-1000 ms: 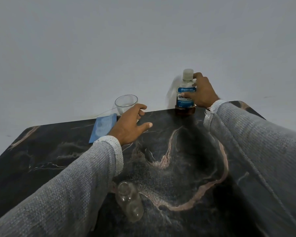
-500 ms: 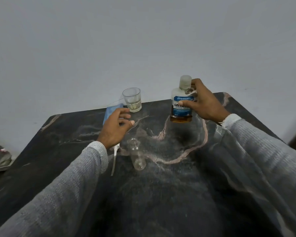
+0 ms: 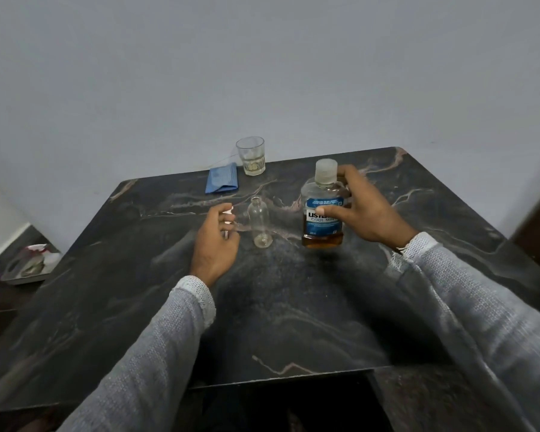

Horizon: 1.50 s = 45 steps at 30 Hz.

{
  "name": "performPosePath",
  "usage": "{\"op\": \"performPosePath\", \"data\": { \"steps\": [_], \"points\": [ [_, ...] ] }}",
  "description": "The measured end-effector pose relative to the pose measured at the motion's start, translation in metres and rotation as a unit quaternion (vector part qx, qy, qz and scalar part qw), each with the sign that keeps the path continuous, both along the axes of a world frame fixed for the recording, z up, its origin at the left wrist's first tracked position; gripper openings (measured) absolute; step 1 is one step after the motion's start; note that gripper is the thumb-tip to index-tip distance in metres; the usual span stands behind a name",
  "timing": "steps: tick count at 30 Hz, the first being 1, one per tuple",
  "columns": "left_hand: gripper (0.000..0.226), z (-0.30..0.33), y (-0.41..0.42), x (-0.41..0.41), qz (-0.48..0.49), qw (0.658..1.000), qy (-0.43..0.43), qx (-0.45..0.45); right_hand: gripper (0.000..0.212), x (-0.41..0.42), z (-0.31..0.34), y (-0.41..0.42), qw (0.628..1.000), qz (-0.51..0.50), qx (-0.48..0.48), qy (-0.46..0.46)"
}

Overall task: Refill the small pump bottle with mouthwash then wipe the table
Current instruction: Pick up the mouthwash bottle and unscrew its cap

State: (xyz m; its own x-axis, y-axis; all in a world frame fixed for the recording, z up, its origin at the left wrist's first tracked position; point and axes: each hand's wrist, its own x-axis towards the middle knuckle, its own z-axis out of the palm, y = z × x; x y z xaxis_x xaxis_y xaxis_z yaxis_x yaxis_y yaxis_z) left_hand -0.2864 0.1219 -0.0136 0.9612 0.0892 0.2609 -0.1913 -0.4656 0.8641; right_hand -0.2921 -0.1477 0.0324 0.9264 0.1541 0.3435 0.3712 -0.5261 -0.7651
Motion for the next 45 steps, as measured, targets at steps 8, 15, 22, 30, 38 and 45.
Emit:
{"op": "performPosePath", "data": {
  "steps": [8,15,22,30,38,45],
  "points": [
    [0.063,-0.028,-0.02,-0.032,-0.065,0.997,0.025,-0.024,0.056,-0.016,-0.011,0.011,0.999,0.021,0.014,0.02],
    [0.079,-0.036,-0.056,-0.04,-0.15,0.986,0.072,-0.031,0.055,-0.018,-0.023,0.018,0.998,0.052,0.02,0.009],
    [0.066,-0.045,-0.087,-0.023,-0.169,0.98,0.074,-0.073,0.053,-0.02,-0.017,0.016,0.998,0.04,-0.042,-0.021],
    [0.048,-0.057,-0.087,-0.015,-0.153,0.985,0.065,-0.054,0.064,-0.007,0.04,0.029,0.901,-0.098,-0.373,-0.198],
    [0.042,-0.057,-0.084,-0.005,-0.191,0.976,0.08,-0.072,0.038,-0.004,0.046,0.029,0.914,0.06,-0.373,-0.145],
    [0.043,-0.055,-0.082,-0.009,-0.209,0.972,0.07,-0.081,0.039,-0.005,0.063,0.021,0.907,0.121,-0.392,-0.097]
  ]
}}
